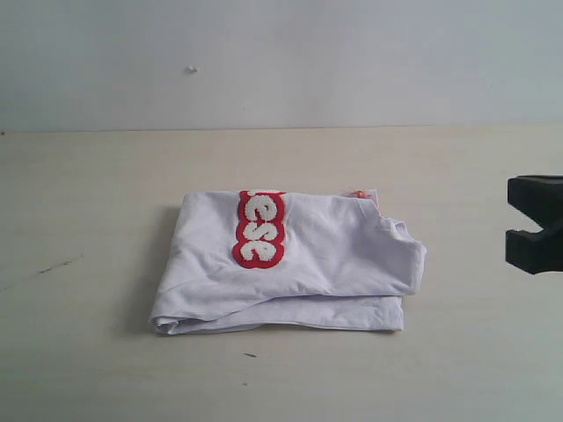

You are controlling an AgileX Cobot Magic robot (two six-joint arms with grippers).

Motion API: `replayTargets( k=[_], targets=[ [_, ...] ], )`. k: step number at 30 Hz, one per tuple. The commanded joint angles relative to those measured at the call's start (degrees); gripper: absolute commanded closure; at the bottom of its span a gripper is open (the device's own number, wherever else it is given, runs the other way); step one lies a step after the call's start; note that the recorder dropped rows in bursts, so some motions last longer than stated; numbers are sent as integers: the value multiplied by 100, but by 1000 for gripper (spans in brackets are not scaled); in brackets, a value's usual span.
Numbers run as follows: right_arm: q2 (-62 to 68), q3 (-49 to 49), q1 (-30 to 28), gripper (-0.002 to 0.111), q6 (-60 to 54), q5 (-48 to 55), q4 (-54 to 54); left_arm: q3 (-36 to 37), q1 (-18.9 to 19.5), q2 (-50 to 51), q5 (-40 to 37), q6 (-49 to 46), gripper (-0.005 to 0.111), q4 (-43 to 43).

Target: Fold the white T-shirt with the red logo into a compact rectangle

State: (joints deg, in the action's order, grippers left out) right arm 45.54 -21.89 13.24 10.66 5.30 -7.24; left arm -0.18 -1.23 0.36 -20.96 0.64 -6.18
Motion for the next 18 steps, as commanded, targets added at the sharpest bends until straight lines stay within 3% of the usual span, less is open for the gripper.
replayTargets(
  k=[1,7,18],
  targets=[
    [-1142,518,-338,108,0,102,-30,18,11,-36,23,11,79,53],
    [-2362,1409,-1142,108,0,102,-30,18,11,-36,23,11,79,53],
    [-3612,2022,-1728,108,-7,102,-27,18,11,-36,23,11,79,53]
  ],
)
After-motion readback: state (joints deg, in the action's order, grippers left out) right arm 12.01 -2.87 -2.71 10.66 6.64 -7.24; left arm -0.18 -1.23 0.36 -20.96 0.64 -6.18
